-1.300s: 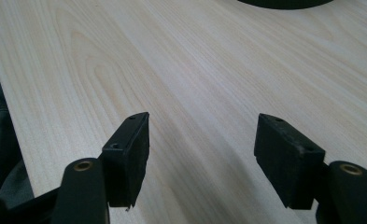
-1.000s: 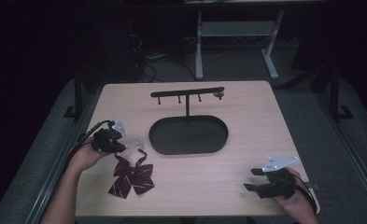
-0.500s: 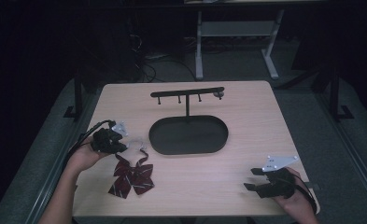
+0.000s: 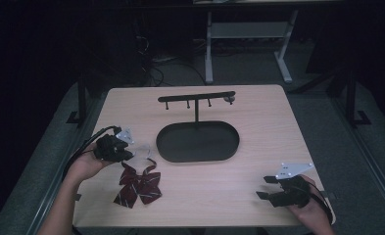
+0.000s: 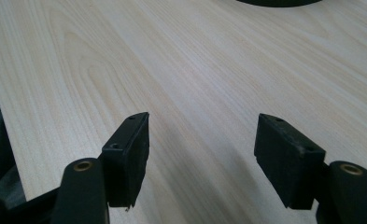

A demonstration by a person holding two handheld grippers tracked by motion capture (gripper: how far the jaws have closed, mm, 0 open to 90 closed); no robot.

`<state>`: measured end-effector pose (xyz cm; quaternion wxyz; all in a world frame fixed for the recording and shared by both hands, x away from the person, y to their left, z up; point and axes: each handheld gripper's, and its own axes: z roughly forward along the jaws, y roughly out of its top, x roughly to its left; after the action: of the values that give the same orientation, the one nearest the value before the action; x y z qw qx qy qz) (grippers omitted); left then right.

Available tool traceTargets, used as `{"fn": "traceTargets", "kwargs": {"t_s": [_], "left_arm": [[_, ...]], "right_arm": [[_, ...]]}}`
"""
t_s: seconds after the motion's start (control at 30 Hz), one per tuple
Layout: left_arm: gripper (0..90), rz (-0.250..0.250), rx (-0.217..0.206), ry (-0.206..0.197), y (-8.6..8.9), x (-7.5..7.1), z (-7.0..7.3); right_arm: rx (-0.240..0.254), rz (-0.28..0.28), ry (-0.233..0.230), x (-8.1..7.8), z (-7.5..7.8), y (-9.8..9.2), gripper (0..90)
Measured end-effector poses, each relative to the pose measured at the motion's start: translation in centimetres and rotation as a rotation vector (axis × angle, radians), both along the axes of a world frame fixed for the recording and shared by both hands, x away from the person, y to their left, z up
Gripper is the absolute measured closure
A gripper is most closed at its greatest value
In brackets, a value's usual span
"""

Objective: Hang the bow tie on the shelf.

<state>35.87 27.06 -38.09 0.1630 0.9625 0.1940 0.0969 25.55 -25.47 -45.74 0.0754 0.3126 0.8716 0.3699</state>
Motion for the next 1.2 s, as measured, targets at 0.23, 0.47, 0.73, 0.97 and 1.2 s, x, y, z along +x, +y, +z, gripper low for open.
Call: {"fn": "traceTargets", "kwargs": {"t_s": [0.23,0.47,0.73,0.97,1.2], "left_arm": [[87.6,-0.013,0.005,0.010,-0.2,-0.1,0.1],[87.6,-0.023,0.010,0.006,-0.4,-0.4,0.6],[87.6,-0.048,0.015,-0.005,-0.7,-0.9,1.5],[87.6,-0.061,0.020,-0.021,-1.0,-1.2,2.5],[87.6,-0.080,0.029,-0.041,-1.4,-1.8,3.6]], "right_arm": [[0.006,-0.005,0.002,0.0,0.0,-0.2,35.1],[0.012,-0.009,0.002,0.1,0.0,-0.4,35.1],[0.014,-0.007,-0.001,0.2,0.0,-0.3,35.1],[0.012,-0.009,0.000,0.2,0.0,-0.4,35.1],[0.014,-0.010,-0.003,0.2,0.1,-0.3,35.1]]}}
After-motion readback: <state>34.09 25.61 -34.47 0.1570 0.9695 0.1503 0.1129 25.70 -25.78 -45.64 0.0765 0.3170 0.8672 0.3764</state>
